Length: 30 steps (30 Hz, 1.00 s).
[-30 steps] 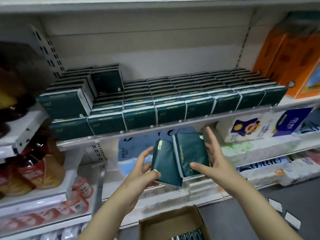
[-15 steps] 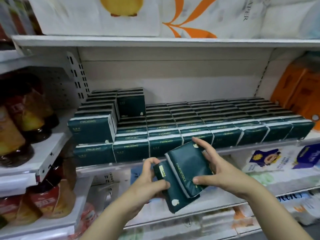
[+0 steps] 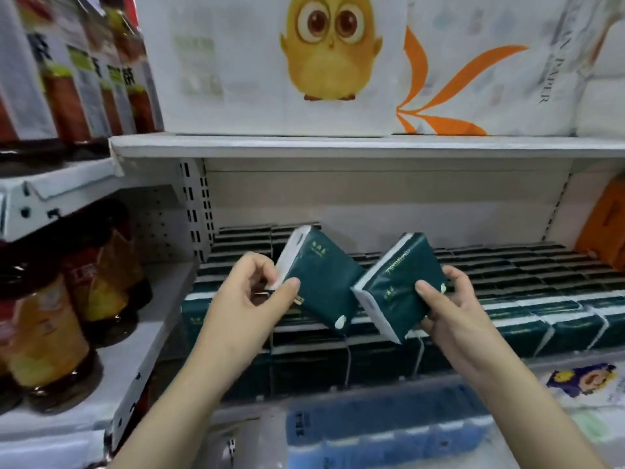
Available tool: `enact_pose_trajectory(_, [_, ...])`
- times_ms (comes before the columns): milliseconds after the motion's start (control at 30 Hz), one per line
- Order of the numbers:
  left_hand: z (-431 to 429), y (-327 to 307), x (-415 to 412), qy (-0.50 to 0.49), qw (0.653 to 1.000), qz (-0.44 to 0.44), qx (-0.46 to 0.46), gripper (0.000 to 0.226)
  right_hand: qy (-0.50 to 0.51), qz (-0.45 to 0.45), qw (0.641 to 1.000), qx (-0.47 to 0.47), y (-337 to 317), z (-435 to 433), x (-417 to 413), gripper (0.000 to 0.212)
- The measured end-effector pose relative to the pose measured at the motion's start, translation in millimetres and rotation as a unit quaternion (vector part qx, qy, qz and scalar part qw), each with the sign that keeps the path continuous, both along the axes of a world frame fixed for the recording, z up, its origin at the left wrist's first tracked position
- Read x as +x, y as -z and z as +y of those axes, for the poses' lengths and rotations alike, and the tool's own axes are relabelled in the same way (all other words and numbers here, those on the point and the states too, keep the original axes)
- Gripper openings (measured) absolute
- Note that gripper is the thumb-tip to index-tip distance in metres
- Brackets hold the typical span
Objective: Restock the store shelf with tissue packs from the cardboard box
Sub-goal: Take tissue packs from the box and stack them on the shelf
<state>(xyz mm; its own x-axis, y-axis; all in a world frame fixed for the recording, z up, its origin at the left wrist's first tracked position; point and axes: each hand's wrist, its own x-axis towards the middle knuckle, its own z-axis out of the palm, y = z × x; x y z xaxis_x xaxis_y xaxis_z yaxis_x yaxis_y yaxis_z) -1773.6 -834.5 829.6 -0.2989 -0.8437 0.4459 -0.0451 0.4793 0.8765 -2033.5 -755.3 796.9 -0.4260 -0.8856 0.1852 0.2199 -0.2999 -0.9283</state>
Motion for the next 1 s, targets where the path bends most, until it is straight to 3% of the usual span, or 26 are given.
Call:
enact_pose_trajectory(33, [-9,-3,6,-0.03,1.0,0.005,-0.007,0.023,0.011,-0.024,1.0,-0.005,-1,-8,1,0.067])
enact_pose_trajectory(133, [-35,-10,22,-0.114,0.993,0.02,-0.008,0.022,0.034,-0.046,0.998,-0.004,0,-33,10,0.064])
enact_pose_trajectory(233, [-56,-15,35,-0.184,0.983,-0.006,0.005,0.021,0.061,-0.049,0.997,0.022,8,-57,22,0.028])
enact_pose_trajectory(300, [-68,-16,40,-0.213,0.977,-0.017,-0.001,0.022,0.069,-0.052,0.996,0.032,15,-72,31,0.037])
enact_pose_trajectory(400, [-79,-17,44,-0.19,0.982,0.009,-0.002,0.046,0.056,-0.059,0.996,0.035,21,-92,45,0.053])
enact_pose_trajectory(600, [-88,-19,49,-0.131,0.991,0.001,-0.004,0.074,0.056,-0.032,0.995,0.071,23,-126,67,0.049])
enact_pose_trajectory(867, [-104,-14,56,-0.132,0.99,0.043,0.011,0.063,0.106,0.216,0.962,0.126,30,-153,80,0.043])
enact_pose_trajectory(1000, [-111,-9,55,-0.113,0.992,0.041,0.028,0.069,0.121,0.281,0.936,0.173,31,-160,82,0.057])
